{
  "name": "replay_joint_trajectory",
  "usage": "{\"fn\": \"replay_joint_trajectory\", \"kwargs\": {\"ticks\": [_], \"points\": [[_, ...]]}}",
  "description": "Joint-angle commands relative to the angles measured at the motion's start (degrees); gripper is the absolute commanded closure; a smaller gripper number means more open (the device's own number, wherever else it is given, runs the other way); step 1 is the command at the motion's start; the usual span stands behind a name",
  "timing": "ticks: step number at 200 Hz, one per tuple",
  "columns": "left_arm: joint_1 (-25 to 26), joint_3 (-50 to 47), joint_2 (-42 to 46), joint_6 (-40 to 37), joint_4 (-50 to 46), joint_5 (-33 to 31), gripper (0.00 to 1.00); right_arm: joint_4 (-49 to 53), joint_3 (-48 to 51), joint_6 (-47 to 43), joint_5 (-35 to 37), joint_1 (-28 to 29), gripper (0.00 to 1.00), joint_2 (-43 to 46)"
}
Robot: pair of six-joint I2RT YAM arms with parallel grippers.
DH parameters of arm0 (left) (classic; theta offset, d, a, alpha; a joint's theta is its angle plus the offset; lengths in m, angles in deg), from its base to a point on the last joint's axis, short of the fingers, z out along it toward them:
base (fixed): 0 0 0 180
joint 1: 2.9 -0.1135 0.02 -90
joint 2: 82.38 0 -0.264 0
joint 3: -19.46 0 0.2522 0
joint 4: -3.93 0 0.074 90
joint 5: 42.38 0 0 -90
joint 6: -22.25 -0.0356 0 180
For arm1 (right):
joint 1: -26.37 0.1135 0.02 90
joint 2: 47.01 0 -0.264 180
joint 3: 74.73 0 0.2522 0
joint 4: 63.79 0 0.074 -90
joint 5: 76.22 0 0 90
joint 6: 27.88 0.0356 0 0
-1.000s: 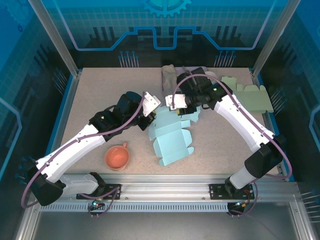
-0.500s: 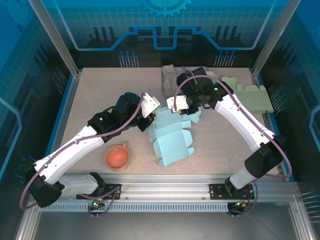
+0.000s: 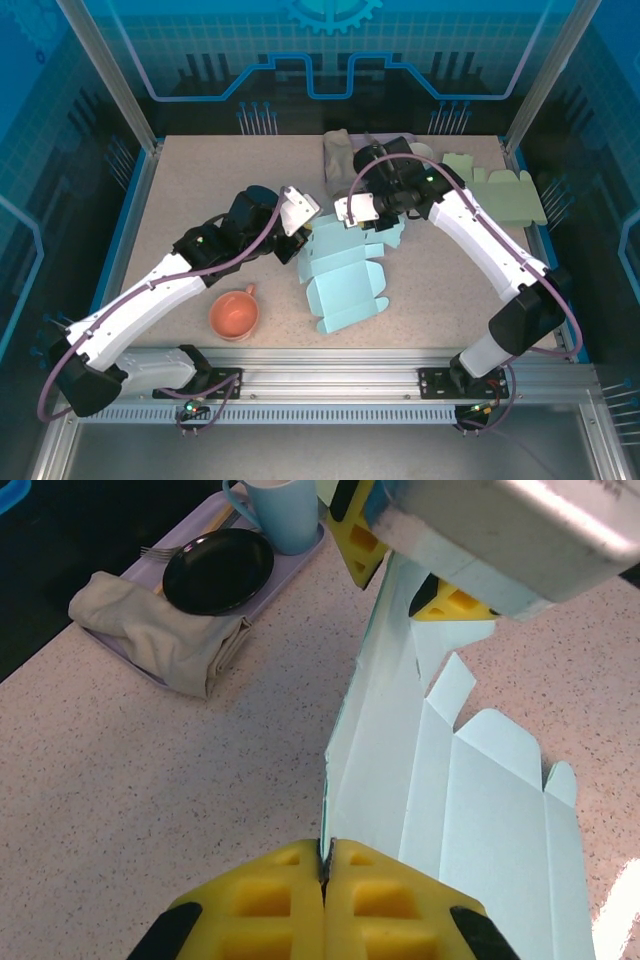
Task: Fold the paper box
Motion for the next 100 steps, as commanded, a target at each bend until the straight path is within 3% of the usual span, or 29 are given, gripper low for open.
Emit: {"fn": "replay_joint_trajectory", "kwargs": {"ticks": [1,40,91,100], "points": [[0.41,-0.73,1.56,-1.37,1.04,1.28,1.00,1.28,0.52,-0.43,0.64,-0.51,0.70,-0.55],[0.55,-1.21,1.42,-1.92,1.26,0.55,1.00,1.55,0.32,-0.40,0.72,-0.35,0.76,-0.16],[0.78,-0.92,1.28,-1.59,1.41,0.45,1.00,1.21,0.97,-0.27,1.69,0.01,1.00,0.11],[0.85,-0.99,1.25,-1.25,1.54,0.36,1.00,1.40,0.94,0.18,1.46,-0.20,1.00,0.19]]}}
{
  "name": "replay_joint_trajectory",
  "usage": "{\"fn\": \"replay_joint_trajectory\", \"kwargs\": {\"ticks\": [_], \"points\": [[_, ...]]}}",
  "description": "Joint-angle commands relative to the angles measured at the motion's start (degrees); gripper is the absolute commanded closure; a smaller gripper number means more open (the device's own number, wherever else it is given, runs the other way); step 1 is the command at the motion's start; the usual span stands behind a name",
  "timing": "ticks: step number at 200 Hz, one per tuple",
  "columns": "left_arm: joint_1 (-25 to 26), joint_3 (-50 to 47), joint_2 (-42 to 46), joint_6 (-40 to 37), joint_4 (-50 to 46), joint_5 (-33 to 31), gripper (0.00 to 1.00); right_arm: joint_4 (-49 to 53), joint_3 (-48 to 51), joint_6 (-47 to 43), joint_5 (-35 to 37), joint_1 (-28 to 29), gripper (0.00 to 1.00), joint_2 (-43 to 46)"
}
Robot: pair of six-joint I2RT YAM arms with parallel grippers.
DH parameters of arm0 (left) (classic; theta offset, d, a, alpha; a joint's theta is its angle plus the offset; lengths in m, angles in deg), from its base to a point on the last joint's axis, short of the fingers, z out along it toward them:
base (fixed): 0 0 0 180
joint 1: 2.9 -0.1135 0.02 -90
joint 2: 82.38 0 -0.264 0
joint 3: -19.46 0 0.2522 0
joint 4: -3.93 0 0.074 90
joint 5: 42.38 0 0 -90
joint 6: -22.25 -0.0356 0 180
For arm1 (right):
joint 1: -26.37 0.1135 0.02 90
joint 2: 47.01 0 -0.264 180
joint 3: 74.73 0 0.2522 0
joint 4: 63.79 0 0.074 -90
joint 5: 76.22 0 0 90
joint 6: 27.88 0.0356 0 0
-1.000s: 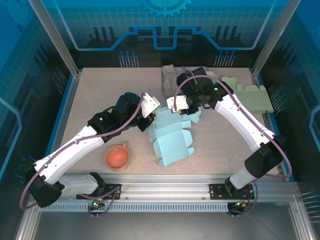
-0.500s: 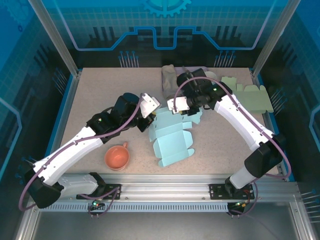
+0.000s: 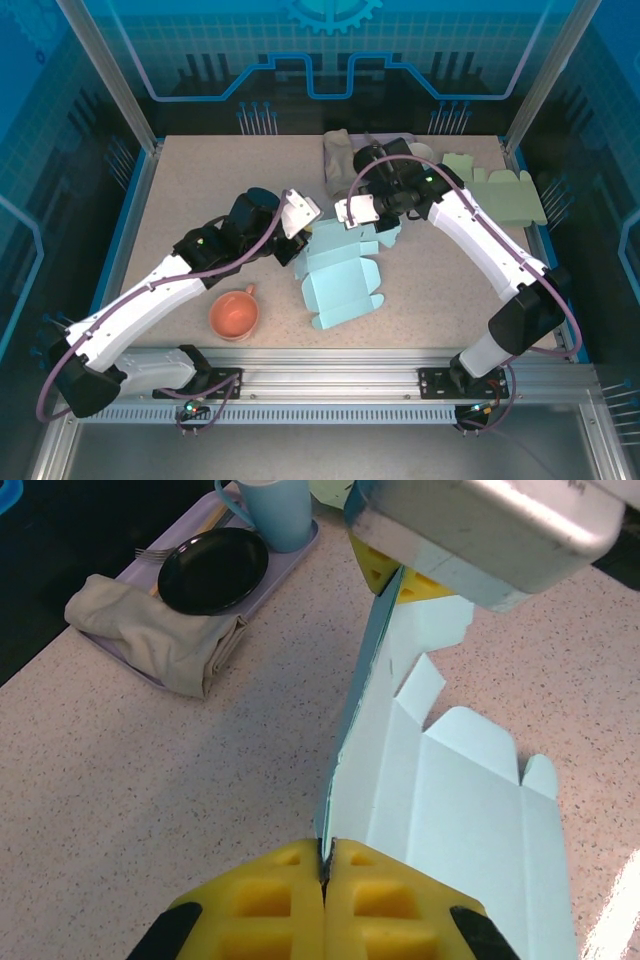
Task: Fold the paper box
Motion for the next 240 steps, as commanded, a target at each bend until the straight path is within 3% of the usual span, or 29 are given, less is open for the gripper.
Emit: {"fn": "replay_joint_trajectory", "kwargs": {"ticks": [1,21,48,60,86,105,138,191,240], "points": [[0.33,-0.34,0.87,-0.10,1.50,0.39,1.00,1.06,0.75,0.35,0.44,-0.20,1.00,0.26],[0.37,-0.36,1.36,1.62,1.82,-1.75,0.99,3.31,-0.07,1.55,0.64,-0.99,1.00,-0.32],[0.41,-4.17,5.43,5.91,7.07,-9.11,0.61,6.56,-0.96,5.56,1.17,-3.17,1.00,-1.02],[0.30,-7.86,8.00,9.28,10.77,-12.58,0.54,7.51,-1.15,8.14,-0.46,-4.35,1.00,-0.97],[-1.36,-13.04,9.84,21.19,12.89,-17.96,0.51,10.10,-1.93,13.53,-3.11,-5.63,1.00,-2.51],[-3.95,-14.96,8.94,31.05,11.82,-15.70,0.50,11.44,-3.76,19.33,-1.84,-5.87,1.00,-4.74],[-4.59,-17.40,6.46,36.35,13.15,-16.13,0.45,13.93,-6.06,27.55,0.31,-6.43,1.00,-7.51],[-9.96,-13.01,1.10,34.61,12.08,-10.62,0.46,8.06,3.24,26.28,0.99,-6.37,1.00,-2.16],[-10.12,-5.91,-5.73,33.47,12.33,-0.15,0.47,4.56,4.67,27.35,1.67,-6.07,1.00,0.60]]}}
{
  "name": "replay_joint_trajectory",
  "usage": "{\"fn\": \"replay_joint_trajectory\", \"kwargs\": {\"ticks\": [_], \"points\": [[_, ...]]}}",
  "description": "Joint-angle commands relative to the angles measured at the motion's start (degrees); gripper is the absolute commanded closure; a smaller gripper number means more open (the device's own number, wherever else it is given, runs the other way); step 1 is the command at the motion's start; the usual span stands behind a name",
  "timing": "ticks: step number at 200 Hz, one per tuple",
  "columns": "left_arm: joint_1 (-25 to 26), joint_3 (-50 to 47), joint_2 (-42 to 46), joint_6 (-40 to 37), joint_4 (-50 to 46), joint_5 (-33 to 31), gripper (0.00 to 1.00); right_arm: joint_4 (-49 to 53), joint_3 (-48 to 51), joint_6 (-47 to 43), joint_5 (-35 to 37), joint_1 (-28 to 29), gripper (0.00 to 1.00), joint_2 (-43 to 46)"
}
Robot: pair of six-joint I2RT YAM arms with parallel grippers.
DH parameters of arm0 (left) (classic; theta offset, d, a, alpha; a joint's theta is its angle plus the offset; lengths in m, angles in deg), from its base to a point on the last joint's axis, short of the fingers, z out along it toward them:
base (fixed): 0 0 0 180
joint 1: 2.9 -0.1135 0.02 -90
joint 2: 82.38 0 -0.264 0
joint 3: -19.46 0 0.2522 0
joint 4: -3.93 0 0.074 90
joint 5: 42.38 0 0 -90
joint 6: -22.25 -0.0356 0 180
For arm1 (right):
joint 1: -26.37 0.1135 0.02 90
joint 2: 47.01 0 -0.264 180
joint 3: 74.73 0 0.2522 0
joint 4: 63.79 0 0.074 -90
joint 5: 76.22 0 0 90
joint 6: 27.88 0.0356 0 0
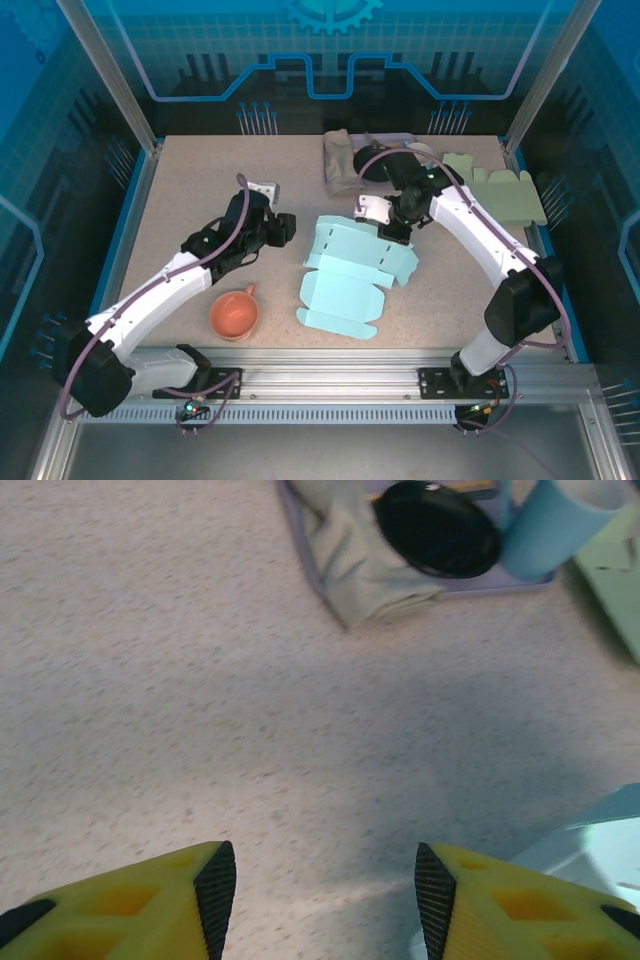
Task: Fold the paper box
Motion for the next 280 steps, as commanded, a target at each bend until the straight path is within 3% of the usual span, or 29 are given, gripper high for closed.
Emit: {"fn": "replay_joint_trajectory", "kwargs": {"ticks": [1,47,82,124,176,255,280], "points": [[-0.05,3.98,-2.90,-0.62,0.79,7.52,0.47,-2.91,0.25,1.73,0.02,-0.52,1.00,2.44],[0.25,8.19,-7.56,-0.29,-1.27,9.49,0.47,-5.66,2.00,4.13,-9.86,-1.28,1.00,6.70],[0.20,8.79,-7.77,-1.27,-2.90,8.24,0.47,-7.31,6.24,-0.32,-13.02,-1.26,1.00,10.61],[0.26,11.40,-6.38,-3.37,-5.72,6.36,0.47,-11.87,9.78,-0.64,-5.07,-0.53,1.00,12.96],[1.36,17.63,-7.49,-2.03,-8.43,13.34,0.46,-13.64,10.20,-0.31,-0.32,0.21,1.00,13.76],[8.80,24.23,-11.90,-6.09,-11.48,18.60,0.46,-13.51,9.14,1.48,1.28,0.49,1.00,12.14],[9.12,24.05,-11.79,-4.17,-11.68,18.61,0.49,-14.10,9.47,1.85,-0.07,0.45,1.00,12.44]]}}
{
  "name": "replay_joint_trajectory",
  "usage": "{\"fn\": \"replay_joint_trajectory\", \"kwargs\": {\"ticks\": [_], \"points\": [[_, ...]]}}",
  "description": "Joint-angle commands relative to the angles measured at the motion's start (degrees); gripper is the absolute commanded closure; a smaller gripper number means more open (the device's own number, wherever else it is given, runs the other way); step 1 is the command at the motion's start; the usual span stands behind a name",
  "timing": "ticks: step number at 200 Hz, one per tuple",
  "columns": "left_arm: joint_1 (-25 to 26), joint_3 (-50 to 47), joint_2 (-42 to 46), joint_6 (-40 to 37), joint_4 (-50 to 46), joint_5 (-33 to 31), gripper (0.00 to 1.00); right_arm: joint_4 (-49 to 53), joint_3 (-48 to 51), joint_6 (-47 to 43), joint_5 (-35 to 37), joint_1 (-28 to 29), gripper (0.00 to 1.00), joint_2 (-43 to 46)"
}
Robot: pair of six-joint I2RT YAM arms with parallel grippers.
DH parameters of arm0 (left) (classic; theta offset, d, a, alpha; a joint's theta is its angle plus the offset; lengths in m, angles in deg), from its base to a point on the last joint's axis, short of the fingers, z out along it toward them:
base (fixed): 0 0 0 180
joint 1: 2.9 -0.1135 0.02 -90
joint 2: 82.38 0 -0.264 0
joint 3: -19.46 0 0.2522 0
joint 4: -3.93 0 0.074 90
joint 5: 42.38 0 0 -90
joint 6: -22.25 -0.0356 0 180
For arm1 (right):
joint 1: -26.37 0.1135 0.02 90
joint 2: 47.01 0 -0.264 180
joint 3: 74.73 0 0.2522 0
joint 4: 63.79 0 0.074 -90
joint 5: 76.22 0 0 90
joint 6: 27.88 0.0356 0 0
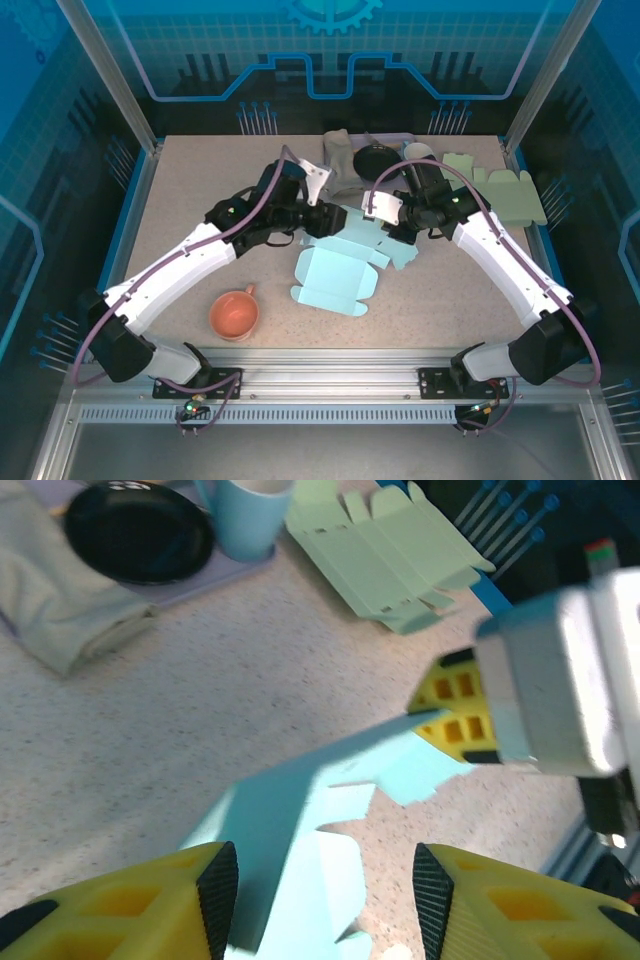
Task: Fold the paper box
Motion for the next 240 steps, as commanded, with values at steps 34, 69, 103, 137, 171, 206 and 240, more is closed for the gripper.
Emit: {"fn": "replay_joint_trajectory", "kwargs": {"ticks": [34,69,103,137,171,206,240], "points": [[0.13,-1.76,2.12,6.67,5.04,5.25,0.50,-2.14,1.25,1.62,-1.07,0.46,1.00,-0.08],[0.05,-3.19,0.93,10.56,9.22,6.76,0.53,-3.44,2.48,2.20,-5.54,0.64,1.00,1.39],[0.05,-5.19,0.55,14.84,14.43,10.03,0.56,-4.20,3.87,2.64,-7.34,0.64,1.00,2.53],[0.07,-7.27,0.59,17.88,15.59,7.19,0.56,-6.49,6.44,2.88,-10.66,0.19,1.00,4.06],[-0.02,-7.28,3.43,19.08,11.93,-1.11,0.56,-7.72,8.22,3.54,-9.44,-0.71,1.00,4.89],[-4.01,-7.46,7.01,23.78,5.89,-6.22,0.55,-8.82,9.20,3.76,-8.49,-0.86,1.00,5.44],[-5.35,-8.20,9.56,21.57,1.50,-6.80,0.55,-10.28,8.87,6.26,-3.06,-0.98,1.00,4.82]]}}
